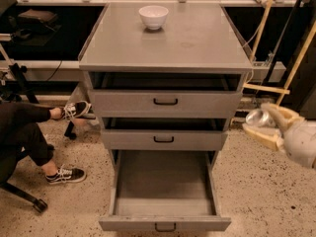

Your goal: Pick 7up can from bottom drawer and place on counter

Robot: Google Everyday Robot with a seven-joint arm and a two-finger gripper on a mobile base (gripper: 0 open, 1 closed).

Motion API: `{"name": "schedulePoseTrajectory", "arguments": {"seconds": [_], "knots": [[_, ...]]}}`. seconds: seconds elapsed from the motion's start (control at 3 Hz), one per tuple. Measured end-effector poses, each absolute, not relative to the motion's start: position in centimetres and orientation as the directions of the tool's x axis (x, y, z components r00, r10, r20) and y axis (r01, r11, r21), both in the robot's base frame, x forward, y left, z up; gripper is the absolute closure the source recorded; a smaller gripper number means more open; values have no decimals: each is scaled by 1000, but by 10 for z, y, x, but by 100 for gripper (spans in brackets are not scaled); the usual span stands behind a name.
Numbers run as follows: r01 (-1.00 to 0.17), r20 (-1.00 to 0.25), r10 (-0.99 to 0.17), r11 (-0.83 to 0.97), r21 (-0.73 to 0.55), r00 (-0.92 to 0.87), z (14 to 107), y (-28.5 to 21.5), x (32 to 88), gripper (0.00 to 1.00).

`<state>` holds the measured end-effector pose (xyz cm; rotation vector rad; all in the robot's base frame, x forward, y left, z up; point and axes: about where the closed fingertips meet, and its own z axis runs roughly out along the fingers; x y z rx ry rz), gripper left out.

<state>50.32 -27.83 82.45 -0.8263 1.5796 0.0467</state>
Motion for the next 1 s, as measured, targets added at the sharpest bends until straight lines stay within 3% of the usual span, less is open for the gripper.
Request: {"name": "schedulePoseTrajectory", "arguments": {"seconds": [0.67,1.0], "knots": [[-527,-868,-489,717,-457,88,850,-258,504,100],[-473,-820,-525,677,-564,226,909,-243,519,100]]}}
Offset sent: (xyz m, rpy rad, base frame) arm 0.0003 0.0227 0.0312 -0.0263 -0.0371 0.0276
